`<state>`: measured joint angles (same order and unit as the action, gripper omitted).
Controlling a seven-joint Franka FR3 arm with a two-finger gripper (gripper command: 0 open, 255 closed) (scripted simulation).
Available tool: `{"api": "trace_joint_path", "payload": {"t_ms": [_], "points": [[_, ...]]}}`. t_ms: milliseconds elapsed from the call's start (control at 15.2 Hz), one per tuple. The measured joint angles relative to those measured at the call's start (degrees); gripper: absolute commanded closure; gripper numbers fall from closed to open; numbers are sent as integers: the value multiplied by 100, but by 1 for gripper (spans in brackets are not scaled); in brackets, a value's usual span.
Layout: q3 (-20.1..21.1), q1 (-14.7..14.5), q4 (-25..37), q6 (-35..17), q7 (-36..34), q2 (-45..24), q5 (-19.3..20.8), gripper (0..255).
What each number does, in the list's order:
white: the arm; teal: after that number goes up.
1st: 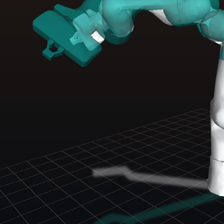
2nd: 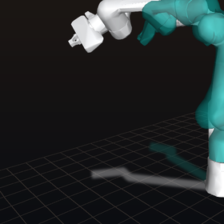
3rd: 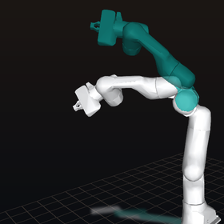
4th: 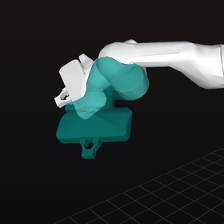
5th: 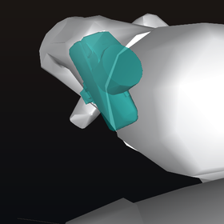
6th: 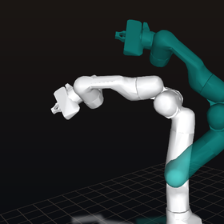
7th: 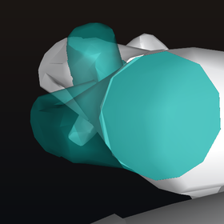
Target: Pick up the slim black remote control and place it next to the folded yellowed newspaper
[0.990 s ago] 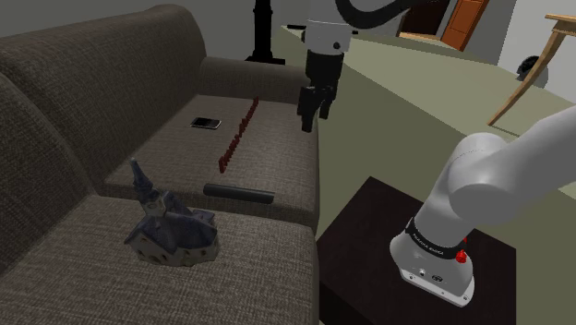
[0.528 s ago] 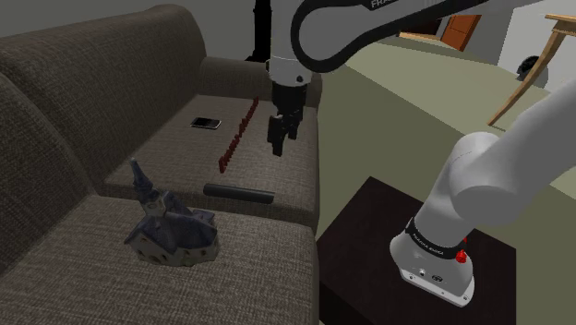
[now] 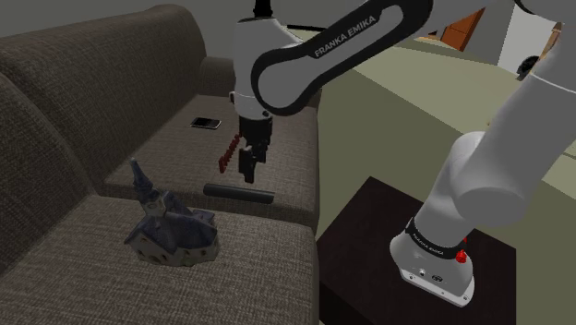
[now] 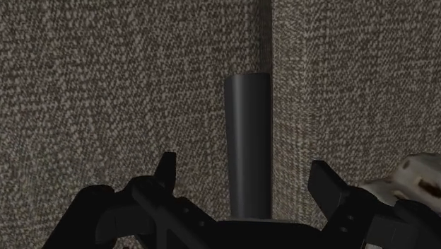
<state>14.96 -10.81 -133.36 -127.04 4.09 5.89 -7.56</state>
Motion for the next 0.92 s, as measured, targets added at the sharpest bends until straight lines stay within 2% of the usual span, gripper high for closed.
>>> {"api": "trace_joint_path", "payload": {"t_ms": [330, 660, 924], "points": [[121, -100, 170, -487, 31, -639, 147, 0], [140, -128, 55, -871, -22, -911, 215, 0], [142, -132, 34, -933, -30, -949, 225, 0]]}}
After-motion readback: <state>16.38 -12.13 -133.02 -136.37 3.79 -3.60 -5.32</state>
